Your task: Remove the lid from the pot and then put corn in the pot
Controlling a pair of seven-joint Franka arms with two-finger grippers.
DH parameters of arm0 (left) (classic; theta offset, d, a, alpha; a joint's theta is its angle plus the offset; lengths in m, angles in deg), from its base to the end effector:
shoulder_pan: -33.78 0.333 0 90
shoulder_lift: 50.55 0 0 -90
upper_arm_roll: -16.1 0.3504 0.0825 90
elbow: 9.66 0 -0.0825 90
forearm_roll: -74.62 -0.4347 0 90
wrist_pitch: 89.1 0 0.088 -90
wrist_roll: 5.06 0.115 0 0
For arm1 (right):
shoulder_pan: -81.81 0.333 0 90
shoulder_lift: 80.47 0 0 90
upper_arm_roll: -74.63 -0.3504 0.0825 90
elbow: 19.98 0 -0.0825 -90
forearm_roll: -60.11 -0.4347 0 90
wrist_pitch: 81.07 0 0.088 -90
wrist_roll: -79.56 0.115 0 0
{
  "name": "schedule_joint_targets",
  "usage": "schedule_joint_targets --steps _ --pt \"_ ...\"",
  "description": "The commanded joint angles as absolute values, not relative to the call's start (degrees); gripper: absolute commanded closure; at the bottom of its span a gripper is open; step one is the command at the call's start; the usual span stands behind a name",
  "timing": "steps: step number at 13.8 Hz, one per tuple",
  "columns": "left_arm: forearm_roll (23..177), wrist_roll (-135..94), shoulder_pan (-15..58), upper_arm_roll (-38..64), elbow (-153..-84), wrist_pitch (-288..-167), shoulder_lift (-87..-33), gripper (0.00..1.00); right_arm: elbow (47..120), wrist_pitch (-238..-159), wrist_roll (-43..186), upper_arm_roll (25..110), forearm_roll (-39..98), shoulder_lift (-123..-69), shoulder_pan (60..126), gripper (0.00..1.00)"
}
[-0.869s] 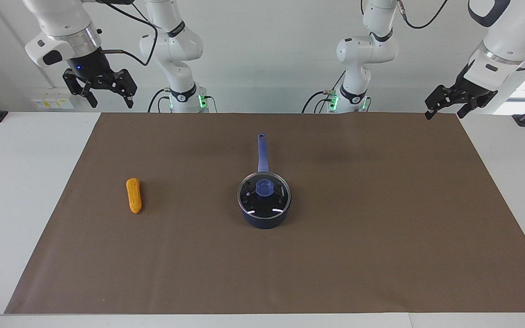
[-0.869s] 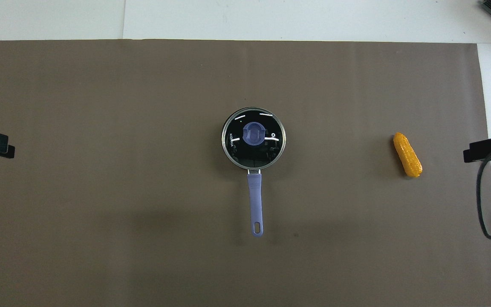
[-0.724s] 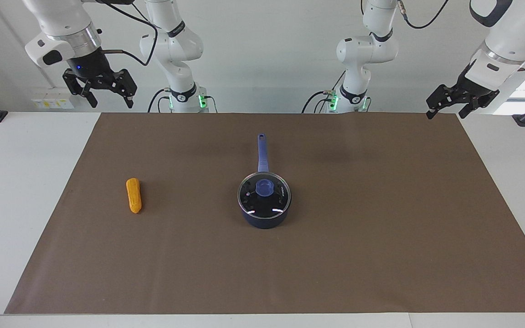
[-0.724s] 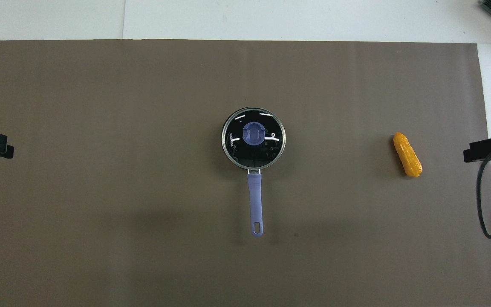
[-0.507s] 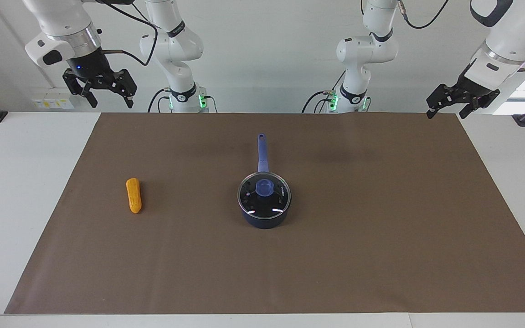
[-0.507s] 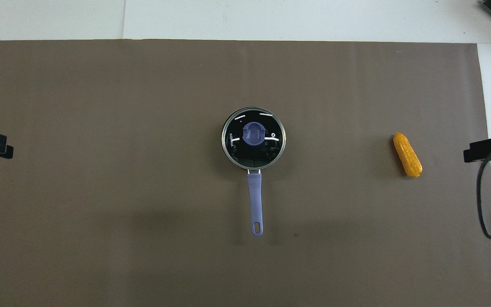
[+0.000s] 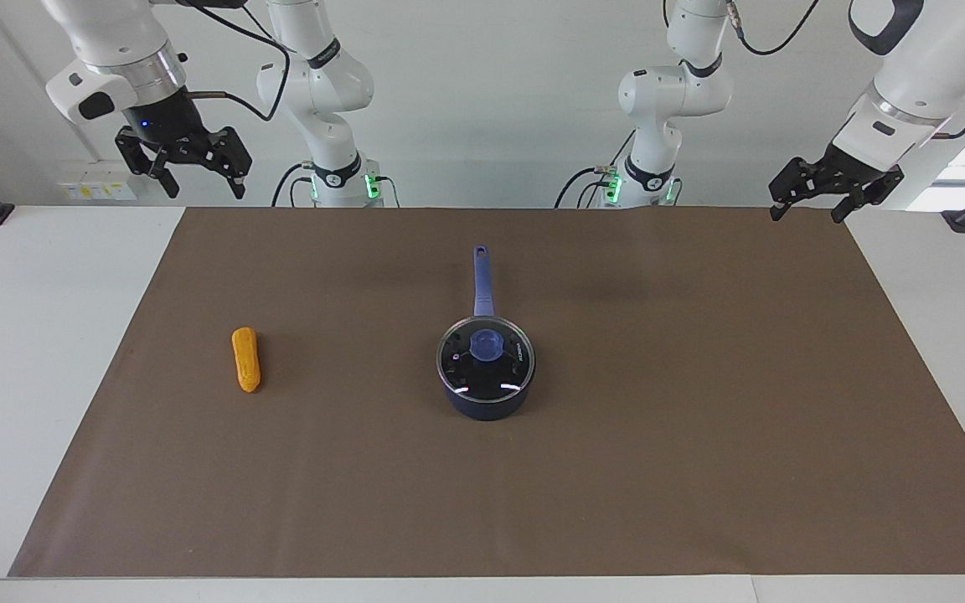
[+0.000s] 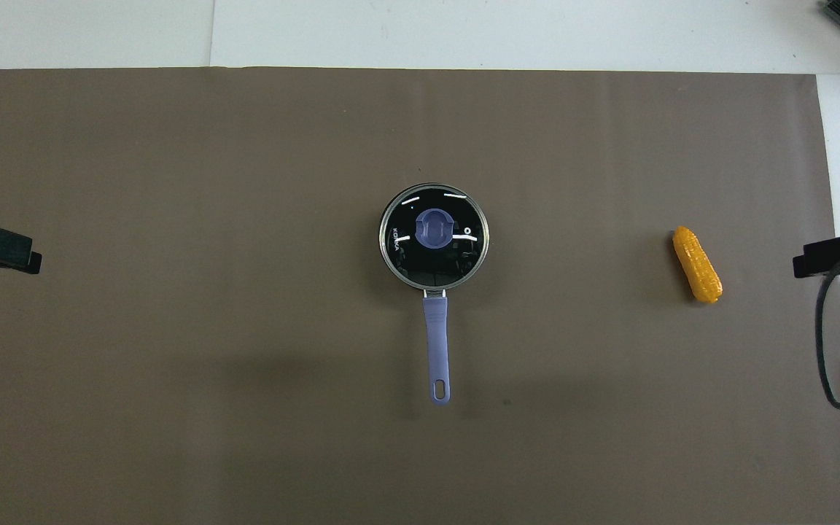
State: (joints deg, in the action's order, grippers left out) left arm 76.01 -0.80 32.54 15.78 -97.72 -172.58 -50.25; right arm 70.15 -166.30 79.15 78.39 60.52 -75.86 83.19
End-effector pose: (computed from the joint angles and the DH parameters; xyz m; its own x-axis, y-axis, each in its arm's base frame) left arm 0.5907 -0.0191 0.6620 0.9919 -0.1040 -0.0726 -0.1021 -0.9943 0.0297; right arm 0.5679 -0.0262 0.6896 0.9994 -0.0347 -0.0052 -0.0347 -0.9994 0.0018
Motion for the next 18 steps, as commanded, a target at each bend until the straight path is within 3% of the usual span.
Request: schedule_joint_targets --steps 1,18 --pt "76.0 -0.6 29.6 16.4 -97.7 -174.3 -51.6 0.00 71.5 -166.1 77.6 78.3 60.5 -74.7 82.8 0.00" --pt "76.4 -14.6 17.1 16.4 -99.5 -187.4 -61.5 0.00 71.0 -165.4 77.4 78.9 61.2 -74.8 82.2 0.00"
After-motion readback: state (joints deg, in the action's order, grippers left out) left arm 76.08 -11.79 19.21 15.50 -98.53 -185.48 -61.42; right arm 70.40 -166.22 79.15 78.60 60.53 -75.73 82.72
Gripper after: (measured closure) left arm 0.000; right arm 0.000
